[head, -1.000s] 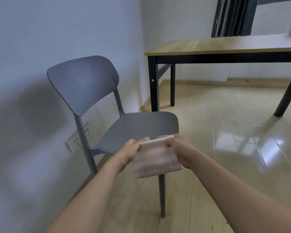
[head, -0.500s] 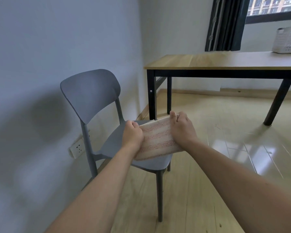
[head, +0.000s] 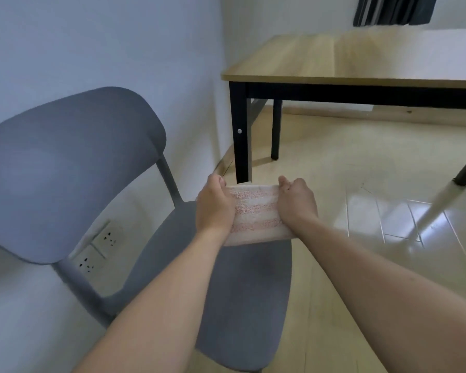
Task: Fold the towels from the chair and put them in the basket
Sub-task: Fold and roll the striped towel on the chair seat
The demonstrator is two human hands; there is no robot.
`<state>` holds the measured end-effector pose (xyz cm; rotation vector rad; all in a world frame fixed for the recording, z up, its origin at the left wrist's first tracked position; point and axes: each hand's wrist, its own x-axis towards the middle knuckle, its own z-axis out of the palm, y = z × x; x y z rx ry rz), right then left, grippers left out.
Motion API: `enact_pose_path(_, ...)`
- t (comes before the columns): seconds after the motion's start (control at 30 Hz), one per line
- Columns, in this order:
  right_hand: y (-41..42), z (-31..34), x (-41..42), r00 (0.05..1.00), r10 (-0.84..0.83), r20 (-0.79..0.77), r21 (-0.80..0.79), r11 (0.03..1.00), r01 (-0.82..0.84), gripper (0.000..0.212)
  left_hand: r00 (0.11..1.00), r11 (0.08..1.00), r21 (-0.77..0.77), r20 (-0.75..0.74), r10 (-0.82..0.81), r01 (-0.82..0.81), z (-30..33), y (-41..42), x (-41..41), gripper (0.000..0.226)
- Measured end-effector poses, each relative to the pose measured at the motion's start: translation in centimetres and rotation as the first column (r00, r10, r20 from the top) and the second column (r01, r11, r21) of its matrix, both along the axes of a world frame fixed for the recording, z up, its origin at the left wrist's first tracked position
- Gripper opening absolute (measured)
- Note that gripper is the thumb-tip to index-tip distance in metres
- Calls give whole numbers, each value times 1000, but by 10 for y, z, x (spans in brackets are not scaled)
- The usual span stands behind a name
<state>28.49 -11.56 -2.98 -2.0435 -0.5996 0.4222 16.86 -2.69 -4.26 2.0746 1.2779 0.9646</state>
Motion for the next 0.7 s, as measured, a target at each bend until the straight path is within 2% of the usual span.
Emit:
enact_pose_path(0.13,19,95,11,999,26,-27,-19,999,-27,46,998,1000,-28,-55,9,-11,95,18,8,24)
enact_pose_path(0.2,21,164,18,999,32,-34,-17,999,-33,45,998,999,-28,-57,14,-15,159,22,15,27)
enact_pose_path(0.37,-5,353,42,999,44,-29,-16,999,-44,39,1000,998,-67,17,15,-14,349,-9,31,26)
enact_pose_path(0.47,-31,439,51,999,24,-39,-42,999,-26,32,999,996,-90,51,15,-11,437,-40,34,25)
enact_pose_path(0.57,-57,494,55,999,28,-17,-69,997,-29,28,999,997,-69,27,18,-16,493,-69,33,24)
enact_pose_path(0.7,-79,517,57,998,49,31,-60,997,-47,31,1000,999,-36,6,6,-6,525,-89,36,25)
